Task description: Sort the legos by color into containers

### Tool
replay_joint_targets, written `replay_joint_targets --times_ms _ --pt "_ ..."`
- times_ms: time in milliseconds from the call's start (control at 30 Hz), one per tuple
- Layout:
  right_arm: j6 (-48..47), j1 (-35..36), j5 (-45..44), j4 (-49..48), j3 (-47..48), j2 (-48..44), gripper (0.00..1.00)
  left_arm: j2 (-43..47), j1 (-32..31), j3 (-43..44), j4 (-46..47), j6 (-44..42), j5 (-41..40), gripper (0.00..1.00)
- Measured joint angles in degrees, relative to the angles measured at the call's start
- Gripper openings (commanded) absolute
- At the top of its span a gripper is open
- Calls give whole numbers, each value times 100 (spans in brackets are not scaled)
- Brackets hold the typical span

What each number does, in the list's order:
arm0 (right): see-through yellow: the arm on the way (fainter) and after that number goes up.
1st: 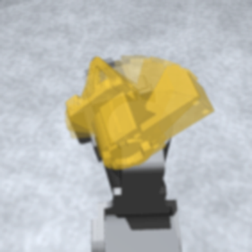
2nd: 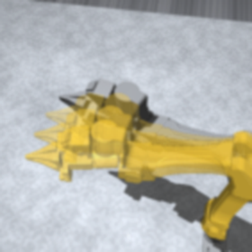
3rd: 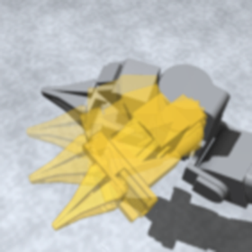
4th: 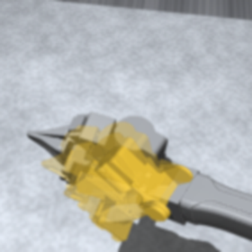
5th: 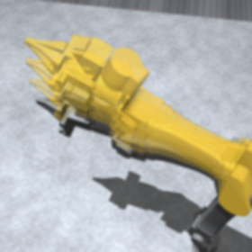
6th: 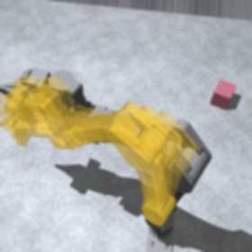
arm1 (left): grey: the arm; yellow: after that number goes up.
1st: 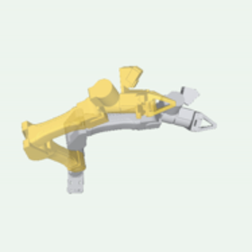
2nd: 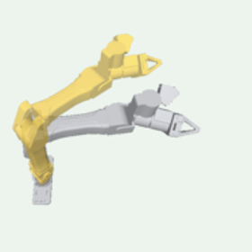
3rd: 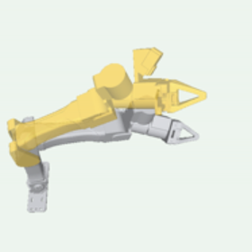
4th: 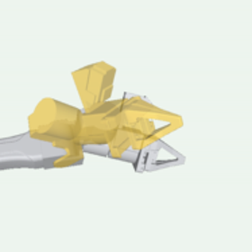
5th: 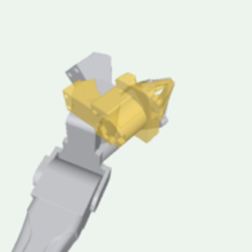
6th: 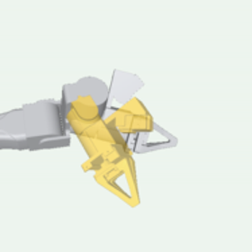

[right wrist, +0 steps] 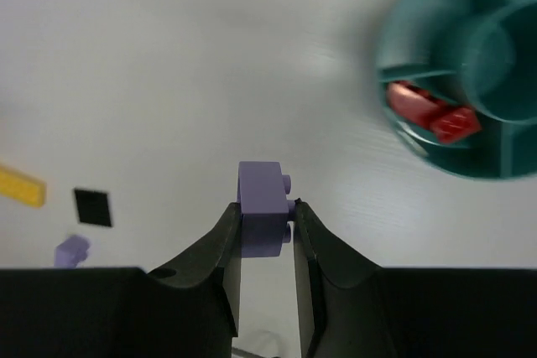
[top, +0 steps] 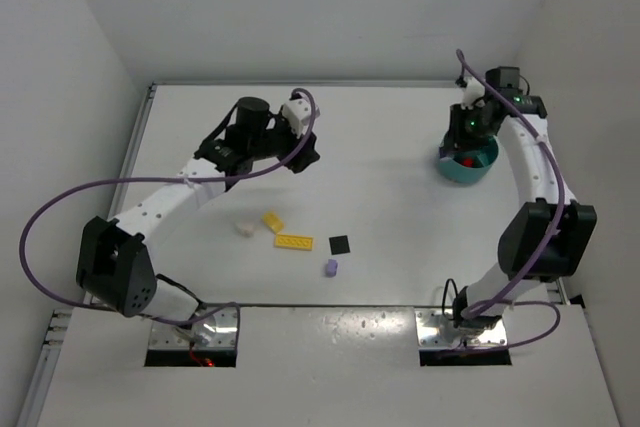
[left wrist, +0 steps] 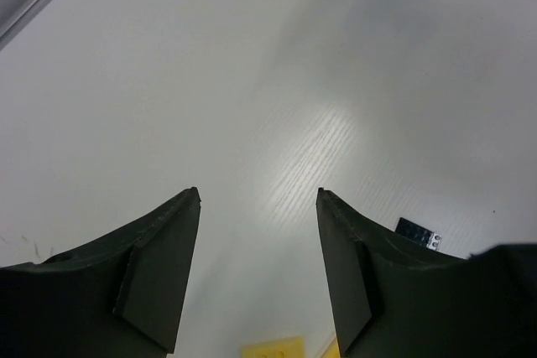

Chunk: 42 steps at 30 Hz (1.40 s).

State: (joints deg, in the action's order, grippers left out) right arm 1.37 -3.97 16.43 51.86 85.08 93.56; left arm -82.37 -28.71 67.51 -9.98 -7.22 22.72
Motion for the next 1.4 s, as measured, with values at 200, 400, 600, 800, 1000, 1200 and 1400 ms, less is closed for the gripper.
replay_joint_targets --times_ms 200,400,600,800,1000,1200,1400 --pt "20 -782 -1084 -48 234 28 0 -2 243 -70 26 39 275 65" --pt "42 -1217 -1786 -127 815 396 0 -2 398 -127 42 44 492 65" --pt "46 -1283 -2079 -177 1051 841 0 0 476 -216 50 44 592 65" --pt "46 -1292 -2205 -197 1320 1316 0 4 507 -282 120 94 656 65" --pt "46 -1346 -2240 -208 1451 1580 0 7 509 -289 192 153 671 65" --pt "63 -1392 -2225 -210 1451 1687 3 9 509 -302 236 170 684 65" --pt "92 -1397 -2177 -195 1451 1965 6 9 518 -343 286 173 693 65"
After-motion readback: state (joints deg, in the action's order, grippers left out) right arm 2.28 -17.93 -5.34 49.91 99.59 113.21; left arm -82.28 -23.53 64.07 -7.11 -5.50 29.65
